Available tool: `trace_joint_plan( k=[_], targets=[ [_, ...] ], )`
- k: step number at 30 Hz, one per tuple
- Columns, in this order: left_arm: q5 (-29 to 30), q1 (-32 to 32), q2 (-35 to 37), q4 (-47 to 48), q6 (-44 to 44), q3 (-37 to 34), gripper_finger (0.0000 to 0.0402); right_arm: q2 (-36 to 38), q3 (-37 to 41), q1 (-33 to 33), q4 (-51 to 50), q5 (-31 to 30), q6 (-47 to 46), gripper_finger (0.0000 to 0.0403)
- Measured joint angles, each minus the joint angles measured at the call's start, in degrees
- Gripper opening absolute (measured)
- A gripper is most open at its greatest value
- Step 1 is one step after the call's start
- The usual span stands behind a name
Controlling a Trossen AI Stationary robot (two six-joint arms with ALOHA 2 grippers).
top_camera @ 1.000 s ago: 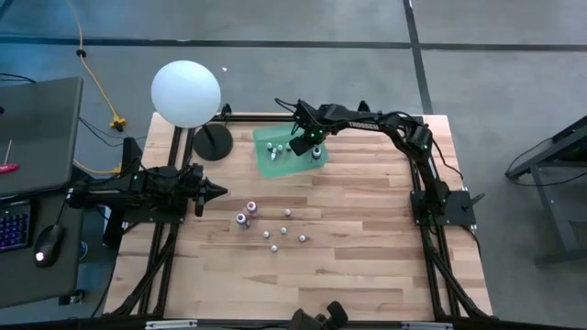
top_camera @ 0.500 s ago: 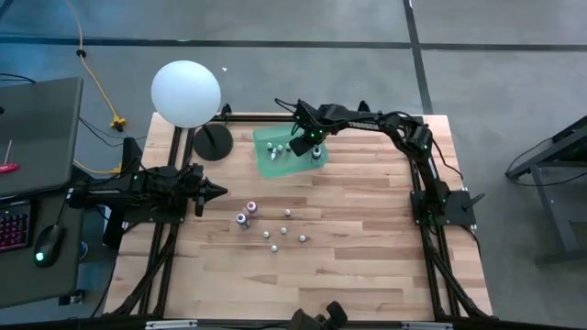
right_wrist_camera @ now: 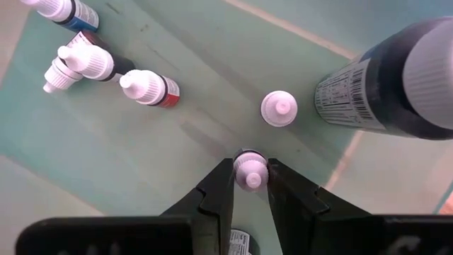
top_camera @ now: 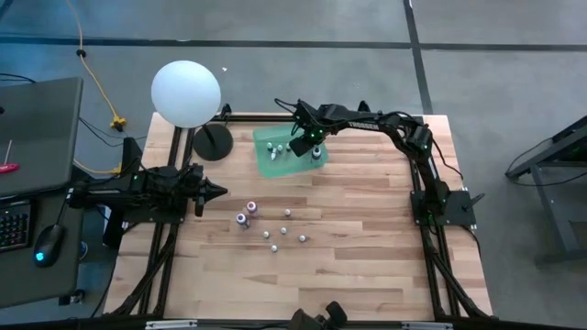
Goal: Pick & Place food coloring
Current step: Put the small purple dye bottle in the green bin, then put the small black dye bottle in the green bin
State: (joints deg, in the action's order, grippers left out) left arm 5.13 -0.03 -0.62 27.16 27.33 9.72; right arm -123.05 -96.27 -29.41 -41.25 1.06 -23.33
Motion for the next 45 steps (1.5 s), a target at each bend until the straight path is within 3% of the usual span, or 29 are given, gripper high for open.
trace_joint_plan(
  k=[17, 25, 32, 45],
  targets=[
    [0.0, 0.0, 0.01, 0.0, 0.0, 0.0, 0.0, 0.01, 0.0, -0.01, 0.0, -0.02, -0.11, 0.0139],
    [0.0, 0.02, 0.01, 0.0, 0.0, 0.0, 0.0, 0.35, 0.0, -0.65, -0.03, 3.41, 0.27, 0.0141],
    [0.01, 0.02, 0.02, 0.0, 0.0, 0.0, 0.0, 2.68, -0.04, -1.02, 0.06, 2.63, 1.31, 0.014],
    [0.02, 0.0, 0.0, 0.0, 0.0, 0.0, 0.0, 12.43, -0.04, -0.3, -0.01, 1.96, 5.14, 0.014]
  ],
)
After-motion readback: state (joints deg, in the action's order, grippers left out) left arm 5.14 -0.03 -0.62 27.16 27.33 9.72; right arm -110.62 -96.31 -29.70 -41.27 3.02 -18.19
